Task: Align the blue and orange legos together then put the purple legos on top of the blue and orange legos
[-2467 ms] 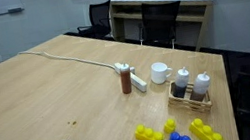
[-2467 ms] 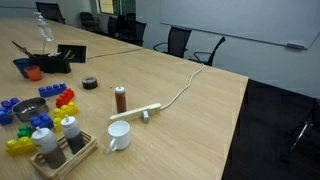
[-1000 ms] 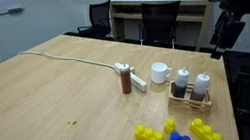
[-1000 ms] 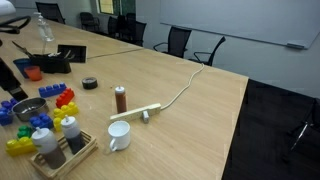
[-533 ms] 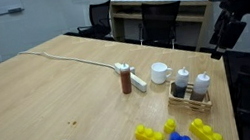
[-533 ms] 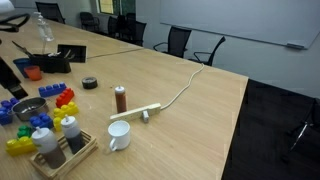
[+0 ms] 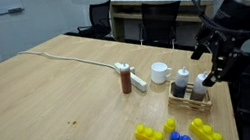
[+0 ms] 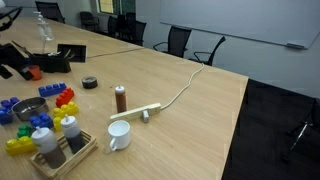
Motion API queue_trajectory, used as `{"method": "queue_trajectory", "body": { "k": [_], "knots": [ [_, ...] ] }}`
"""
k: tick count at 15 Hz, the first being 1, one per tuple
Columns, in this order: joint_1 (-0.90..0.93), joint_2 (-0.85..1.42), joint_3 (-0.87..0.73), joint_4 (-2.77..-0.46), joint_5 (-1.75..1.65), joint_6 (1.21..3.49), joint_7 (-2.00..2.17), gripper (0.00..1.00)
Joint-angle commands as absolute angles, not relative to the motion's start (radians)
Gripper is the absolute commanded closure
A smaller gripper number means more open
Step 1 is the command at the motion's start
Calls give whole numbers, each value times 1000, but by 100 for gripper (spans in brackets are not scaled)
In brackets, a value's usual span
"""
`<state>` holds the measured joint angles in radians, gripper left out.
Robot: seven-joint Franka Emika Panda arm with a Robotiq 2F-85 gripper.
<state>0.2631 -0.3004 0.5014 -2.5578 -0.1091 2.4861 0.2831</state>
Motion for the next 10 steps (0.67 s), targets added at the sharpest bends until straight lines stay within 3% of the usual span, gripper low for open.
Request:
{"method": "queue_trajectory", "body": {
  "k": [1,4,10],
  "knots": [
    [240,-150,529,-2457,-274,2568,353,0],
    [258,-40,513,-2397,-392,2666,477,0],
    [258,-37,515,-2399,-369,2659,459,0]
  ]
}}
